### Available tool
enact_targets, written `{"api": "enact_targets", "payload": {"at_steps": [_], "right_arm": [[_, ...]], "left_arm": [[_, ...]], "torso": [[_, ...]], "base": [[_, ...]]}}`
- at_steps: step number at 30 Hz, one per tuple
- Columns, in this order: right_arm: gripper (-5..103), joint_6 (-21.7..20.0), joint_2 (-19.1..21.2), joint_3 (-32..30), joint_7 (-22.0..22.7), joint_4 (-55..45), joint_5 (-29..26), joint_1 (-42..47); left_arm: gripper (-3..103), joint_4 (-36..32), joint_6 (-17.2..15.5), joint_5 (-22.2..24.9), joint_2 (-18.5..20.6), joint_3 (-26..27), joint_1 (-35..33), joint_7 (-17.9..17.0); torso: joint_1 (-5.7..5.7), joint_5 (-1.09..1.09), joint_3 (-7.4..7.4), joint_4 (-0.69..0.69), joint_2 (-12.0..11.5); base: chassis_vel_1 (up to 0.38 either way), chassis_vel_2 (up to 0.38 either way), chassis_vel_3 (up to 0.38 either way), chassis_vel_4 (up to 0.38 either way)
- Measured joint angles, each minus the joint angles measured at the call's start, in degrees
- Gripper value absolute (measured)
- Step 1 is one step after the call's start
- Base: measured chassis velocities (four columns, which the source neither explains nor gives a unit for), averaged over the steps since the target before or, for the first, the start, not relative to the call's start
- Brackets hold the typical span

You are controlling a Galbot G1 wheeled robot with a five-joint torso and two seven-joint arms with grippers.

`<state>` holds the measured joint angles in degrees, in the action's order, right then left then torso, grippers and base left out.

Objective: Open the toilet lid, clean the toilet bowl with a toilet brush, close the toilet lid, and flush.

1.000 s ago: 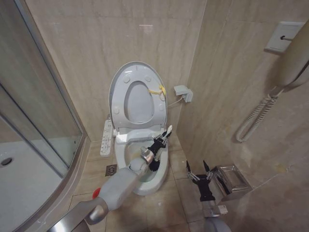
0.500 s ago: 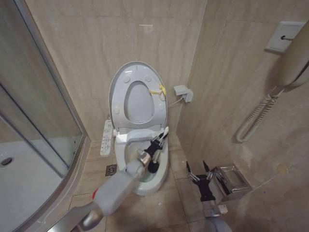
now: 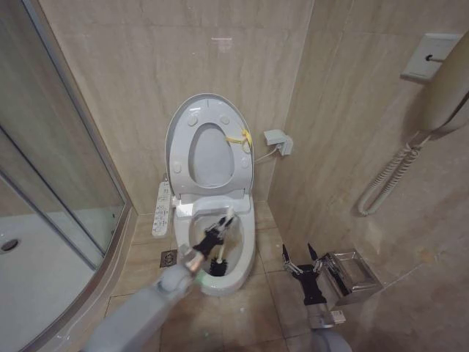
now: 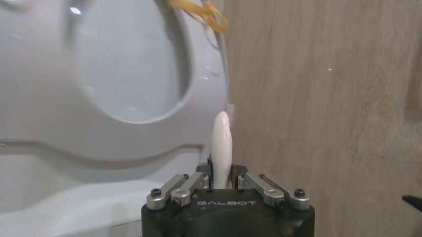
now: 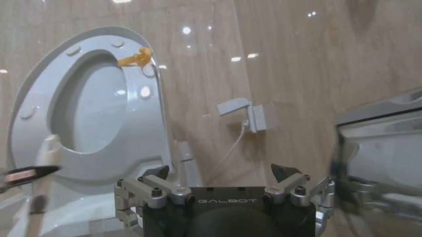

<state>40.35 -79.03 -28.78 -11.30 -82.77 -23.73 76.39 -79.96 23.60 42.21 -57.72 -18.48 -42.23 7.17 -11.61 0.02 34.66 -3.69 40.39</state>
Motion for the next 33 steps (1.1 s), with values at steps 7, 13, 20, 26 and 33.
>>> {"api": "enact_targets", "payload": {"at_steps": [7,13,20,26,33], "right_arm": [[100,0.15,-1.19,0.77,-0.48,0.12,0.39,-0.38],[100,0.15,-1.7,1.01,-0.62,-0.08,0.82,-0.23],[100,0.21,-1.92,0.9,-0.7,-0.15,1.21,0.19],[100,0.25,-2.35,0.57,-0.71,-0.43,1.45,0.37],[100,0.27,-2.49,-0.12,-0.66,-0.46,1.53,0.93]], "left_arm": [[18,-6.62,-0.74,0.04,8.42,5.61,-9.63,0.36],[18,-6.23,-0.46,-0.32,8.95,8.03,-11.81,0.78],[18,-4.5,-0.12,-0.38,6.53,7.4,-8.52,0.97],[18,-0.78,0.39,-1.01,3.49,4.19,-3.05,1.1],[18,11.68,2.77,-4.99,-2.89,0.52,2.21,2.54]], "torso": [[0.0,0.0,0.02,-0.03,-0.02],[-0.01,-0.01,0.04,0.03,-0.03],[-0.01,-0.01,0.03,0.01,-0.03],[-0.01,-0.01,0.04,0.01,-0.03],[-0.01,-0.04,0.03,0.03,-0.02]], "base": [[0.0,0.0,0.0,0.0],[0.0,0.0,0.0,0.0],[0.0,0.0,0.0,0.0],[0.0,0.0,0.0,0.0],[0.0,0.0,0.0,0.0]]}}
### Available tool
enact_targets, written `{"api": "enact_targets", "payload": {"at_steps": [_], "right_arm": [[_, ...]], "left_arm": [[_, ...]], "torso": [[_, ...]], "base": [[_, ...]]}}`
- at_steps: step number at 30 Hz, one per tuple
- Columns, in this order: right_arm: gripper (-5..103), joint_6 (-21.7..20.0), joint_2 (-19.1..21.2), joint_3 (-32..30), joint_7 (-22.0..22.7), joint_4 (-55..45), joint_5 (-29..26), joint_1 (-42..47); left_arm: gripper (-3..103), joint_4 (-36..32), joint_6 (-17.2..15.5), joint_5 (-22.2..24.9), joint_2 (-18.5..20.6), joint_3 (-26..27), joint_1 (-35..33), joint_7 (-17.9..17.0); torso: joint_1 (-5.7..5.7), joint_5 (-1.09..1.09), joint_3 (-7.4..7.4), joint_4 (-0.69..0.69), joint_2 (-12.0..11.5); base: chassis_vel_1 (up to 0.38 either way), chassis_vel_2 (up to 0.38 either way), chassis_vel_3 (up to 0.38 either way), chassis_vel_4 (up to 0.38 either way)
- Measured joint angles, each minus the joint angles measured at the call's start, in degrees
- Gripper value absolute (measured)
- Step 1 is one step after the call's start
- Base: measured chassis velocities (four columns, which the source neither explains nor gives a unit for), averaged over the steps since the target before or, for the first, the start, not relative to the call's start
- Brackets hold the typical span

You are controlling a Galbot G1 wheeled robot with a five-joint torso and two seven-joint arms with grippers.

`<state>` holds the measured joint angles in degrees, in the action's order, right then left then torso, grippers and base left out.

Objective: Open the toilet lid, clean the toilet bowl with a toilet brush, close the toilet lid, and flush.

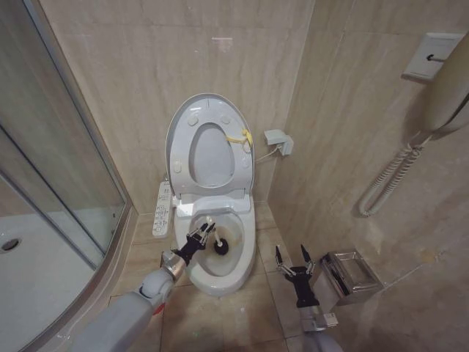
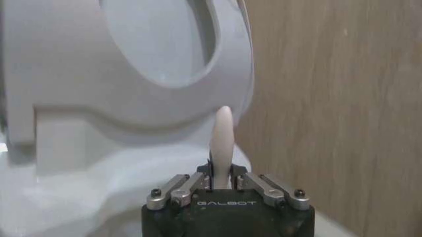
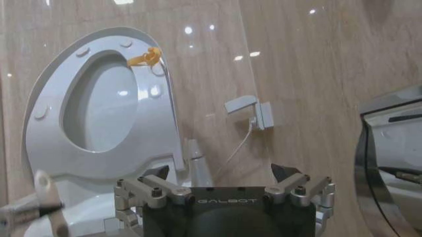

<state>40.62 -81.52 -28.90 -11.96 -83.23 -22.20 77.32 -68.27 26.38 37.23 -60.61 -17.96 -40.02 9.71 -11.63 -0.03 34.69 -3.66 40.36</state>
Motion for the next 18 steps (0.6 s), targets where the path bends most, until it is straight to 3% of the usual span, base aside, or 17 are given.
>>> {"api": "enact_targets", "payload": {"at_steps": [5,10,15,18], "right_arm": [[100,0.12,0.66,-0.49,0.01,0.08,-0.61,0.04],[100,0.13,0.76,-0.51,0.02,0.06,-0.84,-0.18],[100,0.14,0.68,-0.45,0.02,0.05,-0.86,-0.25],[100,0.16,0.58,-0.4,0.03,0.05,-0.86,-0.1]], "left_arm": [[18,3.89,0.58,-2.05,-2.03,-2.56,0.86,1.15],[18,3.86,0.5,-2.24,-3.18,-2.86,1.59,1.12],[19,2.98,0.38,-1.0,-4.92,-1.47,3.06,1.03],[19,5.83,0.6,-1.12,-5.13,-1.43,2.57,1.04]], "torso": [[0.01,0.0,-0.01,0.0,0.01],[0.0,0.01,0.0,0.01,0.01],[0.0,0.02,0.0,-0.06,0.01],[0.0,0.02,0.0,0.01,0.01]], "base": [[0.0,0.0,0.0,0.0],[0.0,0.0,0.0,0.0],[0.0,0.0,0.0,0.0],[0.0,0.0,0.0,0.0]]}}
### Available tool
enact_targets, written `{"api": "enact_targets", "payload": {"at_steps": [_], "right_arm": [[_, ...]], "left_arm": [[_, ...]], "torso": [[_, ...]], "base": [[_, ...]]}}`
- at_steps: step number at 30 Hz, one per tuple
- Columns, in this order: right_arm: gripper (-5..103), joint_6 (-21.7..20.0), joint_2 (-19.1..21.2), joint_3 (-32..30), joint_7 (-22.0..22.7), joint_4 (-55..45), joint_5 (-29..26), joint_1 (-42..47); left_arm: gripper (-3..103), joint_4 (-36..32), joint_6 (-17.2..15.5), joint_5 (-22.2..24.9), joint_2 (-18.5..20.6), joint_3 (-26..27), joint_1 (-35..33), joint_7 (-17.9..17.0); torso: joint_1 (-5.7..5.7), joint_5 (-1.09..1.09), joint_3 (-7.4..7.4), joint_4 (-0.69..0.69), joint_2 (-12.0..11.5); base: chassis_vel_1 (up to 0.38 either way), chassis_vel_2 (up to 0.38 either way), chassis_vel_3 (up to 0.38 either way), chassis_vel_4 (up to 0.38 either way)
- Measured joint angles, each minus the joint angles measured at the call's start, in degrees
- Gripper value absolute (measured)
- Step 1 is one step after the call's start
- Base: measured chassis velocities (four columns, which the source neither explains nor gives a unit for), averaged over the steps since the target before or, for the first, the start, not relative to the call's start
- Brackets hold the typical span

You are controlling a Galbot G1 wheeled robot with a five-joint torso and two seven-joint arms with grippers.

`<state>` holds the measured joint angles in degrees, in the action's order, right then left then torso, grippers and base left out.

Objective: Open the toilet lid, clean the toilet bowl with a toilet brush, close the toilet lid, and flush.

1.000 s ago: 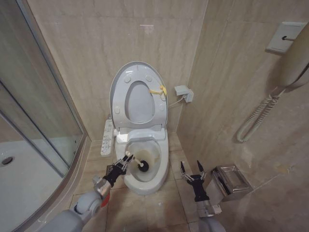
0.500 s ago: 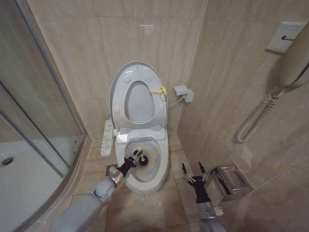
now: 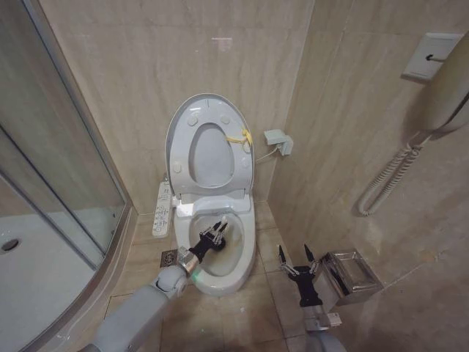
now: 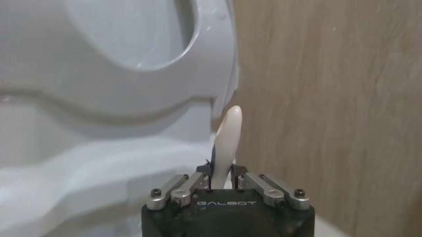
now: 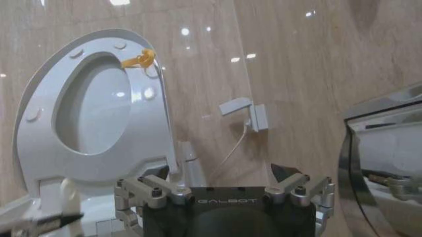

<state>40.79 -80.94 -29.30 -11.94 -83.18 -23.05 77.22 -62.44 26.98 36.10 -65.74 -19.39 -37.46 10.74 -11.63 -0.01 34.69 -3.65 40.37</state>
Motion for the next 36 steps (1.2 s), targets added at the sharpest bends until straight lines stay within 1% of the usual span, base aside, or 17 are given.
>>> {"api": "enact_targets", "payload": {"at_steps": [3,4,6,7,10,11,13,17,19,21,23,26,28,30,34,35,36], "right_arm": [[100,0.05,0.14,0.0,0.0,0.0,0.0,0.06],[100,0.05,0.2,-0.01,0.0,0.0,0.0,0.06],[100,0.05,0.27,-0.09,0.01,-0.13,0.0,0.06],[100,0.05,0.21,-0.21,0.03,-0.3,0.01,0.14],[100,0.05,0.09,-0.3,0.04,-0.43,0.04,0.25],[100,0.05,-0.08,-0.42,0.06,-0.53,0.05,0.52],[100,0.05,-0.16,-0.44,0.06,-0.54,0.08,0.58],[100,0.06,-0.41,-0.5,0.06,-0.54,0.2,0.67],[100,0.06,-0.41,-0.44,0.06,-0.45,0.21,0.63],[100,0.06,-0.34,-0.42,0.06,-0.34,0.22,0.59],[100,0.06,-0.13,-0.42,0.07,-0.1,0.2,0.39],[100,0.06,-0.09,-0.42,0.08,-0.09,0.21,0.26],[100,0.06,-0.2,-0.42,0.09,-0.09,0.21,0.24],[100,0.06,-0.25,-0.41,0.09,-0.09,0.22,0.25],[100,0.06,-0.26,-0.17,0.08,0.06,0.23,0.21],[100,0.06,-0.26,-0.17,0.08,0.06,0.23,0.21],[100,0.06,-0.02,-0.17,0.08,0.22,0.2,0.13]], "left_arm": [[19,1.35,0.06,-0.24,-0.45,0.12,-0.41,-0.04],[19,1.08,0.02,-0.24,-0.7,0.14,-0.39,-0.12],[19,-1.48,-0.22,0.2,-1.13,0.16,-0.03,-0.53],[19,-4.74,-0.36,1.21,-1.76,0.18,0.66,-0.88],[19,-6.75,-0.37,2.12,-2.35,0.18,1.3,-0.98],[19,-8.64,-0.25,3.39,-3.18,0.05,2.23,-0.98],[19,-8.94,-0.16,3.82,-3.54,-0.08,2.58,-0.95],[17,-6.21,0.24,3.44,-4.81,-0.67,2.88,-0.85],[17,-2.51,0.92,1.77,-5.46,-0.7,1.95,-0.82],[17,-1.54,1.14,1.22,-5.69,-0.74,1.69,-0.79],[17,-1.71,1.16,0.93,-6.07,-1.37,1.75,-0.85],[17,-2.88,0.95,0.98,-6.53,-1.46,2.23,-0.96],[17,-4.52,1.1,1.33,-7.82,-0.7,3.6,-0.92],[17,-4.48,1.22,1.34,-8.06,-0.47,3.85,-0.88],[17,0.26,2.16,0.4,-8.32,-0.33,3.38,-0.33],[17,0.26,2.16,0.4,-8.32,-0.33,3.38,-0.33],[17,2.56,2.81,-0.23,-8.29,-0.4,2.96,0.07]], "torso": [[0.0,0.0,0.01,0.04,0.0],[0.0,0.0,0.01,0.03,0.0],[0.0,0.0,0.01,0.01,-0.01],[0.0,0.01,0.01,-0.04,-0.01],[0.0,0.01,0.01,-0.06,-0.01],[0.0,0.01,0.01,-0.06,-0.01],[0.0,0.01,0.0,-0.07,0.0],[0.0,0.01,0.0,-0.03,-0.01],[0.0,0.01,0.0,0.01,0.0],[0.0,0.02,-0.01,0.01,0.0],[0.0,0.01,0.0,-0.02,0.0],[0.0,0.01,0.01,0.0,-0.01],[0.0,0.01,0.0,-0.06,-0.01],[0.0,0.01,0.0,-0.06,-0.01],[0.0,0.0,0.01,0.0,-0.01],[0.0,0.0,0.01,0.0,-0.01],[0.0,0.02,0.0,0.01,-0.01]], "base": [[0.0,0.0,0.0,0.0],[0.0,0.0,0.0,0.0],[0.0,0.0,0.0,0.0],[0.0,0.0,0.0,0.0],[0.0,0.0,0.0,0.0],[0.0,0.0,0.0,0.0],[0.0,0.0,0.0,0.0],[0.0,0.0,0.0,0.0],[0.0,0.0,0.0,0.0],[0.0,0.0,0.0,0.0],[0.0,0.0,0.0,0.0],[0.0,0.0,0.0,0.0],[0.0,0.0,0.0,0.0],[0.0,0.0,0.0,0.0],[0.0,0.0,0.0,0.0],[0.0,0.0,0.0,0.0],[0.0,0.0,0.0,0.0]]}}
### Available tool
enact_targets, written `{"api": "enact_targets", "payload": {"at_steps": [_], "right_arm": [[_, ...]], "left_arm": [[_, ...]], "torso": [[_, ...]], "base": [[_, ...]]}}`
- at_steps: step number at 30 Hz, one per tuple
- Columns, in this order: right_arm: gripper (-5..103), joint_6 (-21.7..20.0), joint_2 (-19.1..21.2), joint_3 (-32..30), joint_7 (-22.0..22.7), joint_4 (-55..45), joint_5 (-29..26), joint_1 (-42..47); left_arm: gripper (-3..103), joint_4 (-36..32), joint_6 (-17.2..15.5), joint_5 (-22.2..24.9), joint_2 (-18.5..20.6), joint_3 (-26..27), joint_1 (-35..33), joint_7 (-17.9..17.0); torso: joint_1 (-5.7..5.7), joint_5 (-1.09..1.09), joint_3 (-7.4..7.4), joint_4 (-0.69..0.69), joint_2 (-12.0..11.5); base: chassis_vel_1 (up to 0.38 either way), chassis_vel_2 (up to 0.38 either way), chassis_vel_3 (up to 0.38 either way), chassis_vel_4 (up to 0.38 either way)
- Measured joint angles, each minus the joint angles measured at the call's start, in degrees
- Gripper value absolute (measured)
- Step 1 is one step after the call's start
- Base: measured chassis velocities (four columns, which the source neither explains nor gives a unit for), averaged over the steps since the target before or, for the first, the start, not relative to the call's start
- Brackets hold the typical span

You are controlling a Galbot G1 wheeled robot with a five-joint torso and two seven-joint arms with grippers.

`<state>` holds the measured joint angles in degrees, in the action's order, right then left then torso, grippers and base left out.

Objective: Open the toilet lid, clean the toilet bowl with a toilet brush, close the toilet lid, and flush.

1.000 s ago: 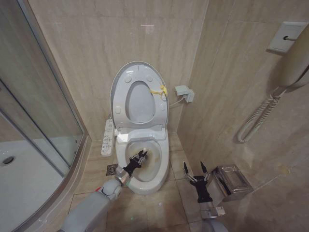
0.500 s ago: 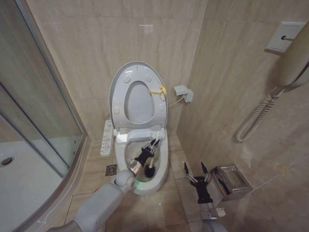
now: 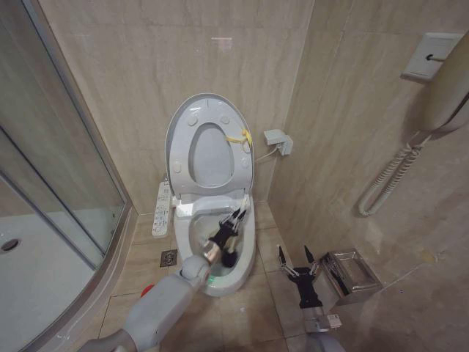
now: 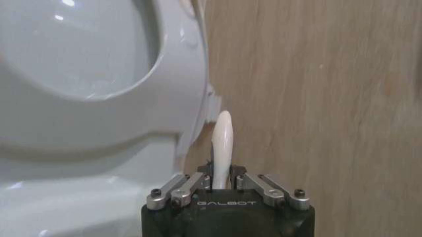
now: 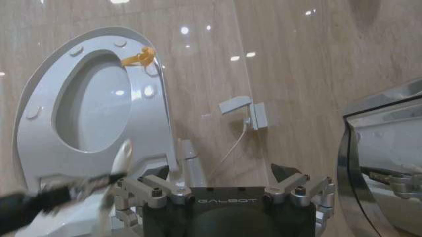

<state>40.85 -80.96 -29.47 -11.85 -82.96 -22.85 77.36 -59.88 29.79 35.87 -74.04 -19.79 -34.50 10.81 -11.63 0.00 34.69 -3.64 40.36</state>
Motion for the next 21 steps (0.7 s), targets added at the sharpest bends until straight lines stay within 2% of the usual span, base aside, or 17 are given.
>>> {"api": "enact_targets", "payload": {"at_steps": [4,8,11,14,17,21], "right_arm": [[100,0.0,0.55,-0.06,0.0,0.25,-0.33,-0.34],[100,-0.01,0.68,-0.17,0.01,0.38,-0.5,-0.45],[100,-0.01,0.64,-0.17,0.01,0.3,-0.52,-0.32],[100,-0.01,0.63,0.05,0.01,0.09,-0.53,-0.17],[100,-0.03,1.27,0.19,-0.02,0.03,-0.76,-0.15],[100,-0.04,1.9,0.0,-0.02,0.11,-1.24,-0.25]], "left_arm": [[17,1.5,0.29,-0.16,-0.12,0.13,0.39,0.1],[17,-0.99,-0.15,0.62,-1.04,0.56,1.72,-0.14],[17,-1.3,-0.14,0.73,-1.93,1.07,2.51,-0.17],[17,1.14,-0.14,0.07,-2.43,1.38,2.41,-0.35],[17,3.35,-0.2,-1.57,-1.49,0.95,0.79,-1.69],[17,0.13,-1.69,-1.79,-0.78,-0.28,0.59,-3.52]], "torso": [[0.01,0.0,-0.01,-0.05,0.01],[0.0,-0.01,0.01,0.0,0.0],[0.0,-0.01,0.0,-0.05,0.0],[0.0,-0.02,0.01,-0.05,0.0],[0.0,0.0,-0.01,0.0,0.0],[0.0,-0.01,0.0,0.0,0.0]], "base": [[0.0,0.0,0.0,0.0],[0.0,0.0,0.0,0.0],[0.0,0.0,0.0,0.0],[0.0,0.0,0.0,0.0],[0.0,0.0,0.0,0.0],[0.0,0.0,0.0,0.0]]}}
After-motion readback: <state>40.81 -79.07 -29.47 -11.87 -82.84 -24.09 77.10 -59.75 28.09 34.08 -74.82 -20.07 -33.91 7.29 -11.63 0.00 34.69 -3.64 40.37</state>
